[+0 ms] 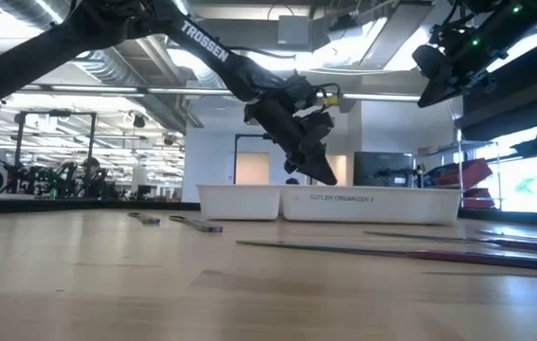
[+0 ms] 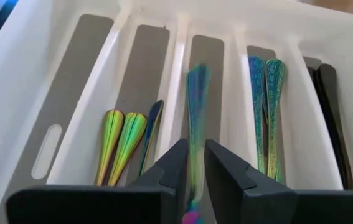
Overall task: Sort silverware
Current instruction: Put the blue fork into the tray organizer
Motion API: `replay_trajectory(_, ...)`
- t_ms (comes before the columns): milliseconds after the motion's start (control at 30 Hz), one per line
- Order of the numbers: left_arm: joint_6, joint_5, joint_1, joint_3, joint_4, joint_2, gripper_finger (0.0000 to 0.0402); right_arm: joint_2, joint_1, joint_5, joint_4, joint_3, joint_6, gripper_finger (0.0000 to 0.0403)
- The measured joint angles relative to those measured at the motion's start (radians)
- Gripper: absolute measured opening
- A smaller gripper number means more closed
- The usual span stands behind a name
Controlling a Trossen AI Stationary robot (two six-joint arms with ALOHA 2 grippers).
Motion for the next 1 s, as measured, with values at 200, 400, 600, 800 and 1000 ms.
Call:
replay_trajectory(200,-0.011,-0.001,-0.001,0.0,-0.001,0.0,0.0062,0.0,0.0,0.0,-0.007,0.0,0.0,0.0005)
replay_trajectory(400,-0.003,-0.01,-0.016,-0.007,-0.098,-0.089,0.0044,0.0,0.0,-0.024,-0.007,0.0,0.0,0.0005)
replay_trajectory(600,-0.056,-0.155,-0.082,-0.2,-0.1,-0.308,0.001,-0.001,0.001,-0.201,0.005,0.0,-0.077,0.0005)
replay_trajectory(800,-0.444,-0.463,-0.278,-0.659,0.043,-0.566,0.0006,0.0,0.002,-0.377,0.028,0.0,-0.087,0.0005)
replay_trajectory(1000,-1.083,-0.814,-0.603,-0.918,0.021,-0.757,0.0005,0.008,0.001,-0.427,0.021,0.0,-0.082,0.0005)
